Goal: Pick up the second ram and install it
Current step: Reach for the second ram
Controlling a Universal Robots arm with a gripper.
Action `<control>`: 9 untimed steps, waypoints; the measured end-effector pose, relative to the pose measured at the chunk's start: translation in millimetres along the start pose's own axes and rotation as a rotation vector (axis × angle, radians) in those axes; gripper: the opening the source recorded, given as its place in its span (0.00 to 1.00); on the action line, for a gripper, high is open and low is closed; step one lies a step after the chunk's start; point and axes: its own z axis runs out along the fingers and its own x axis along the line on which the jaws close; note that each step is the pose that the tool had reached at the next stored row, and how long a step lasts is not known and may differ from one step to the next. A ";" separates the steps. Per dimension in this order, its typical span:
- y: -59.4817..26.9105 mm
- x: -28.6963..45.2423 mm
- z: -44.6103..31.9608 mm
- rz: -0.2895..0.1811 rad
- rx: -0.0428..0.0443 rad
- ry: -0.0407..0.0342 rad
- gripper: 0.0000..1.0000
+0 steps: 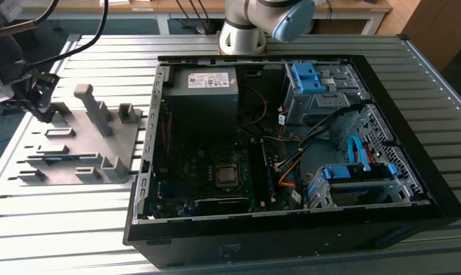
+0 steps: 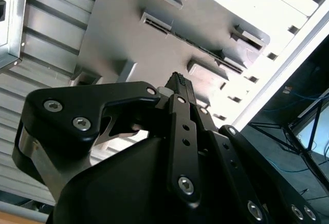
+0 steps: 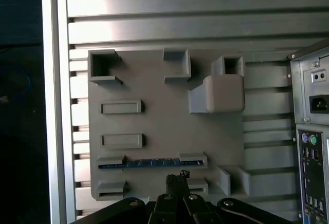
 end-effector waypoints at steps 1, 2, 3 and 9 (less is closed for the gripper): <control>-0.3 0.3 1.8 0.000 0.0001 0.0002 0.10; -0.5 0.4 3.6 0.000 0.0003 0.0003 0.10; -0.6 0.4 5.3 0.000 0.0005 0.0011 0.10; -0.8 0.3 7.6 0.001 0.0432 0.0540 0.10</control>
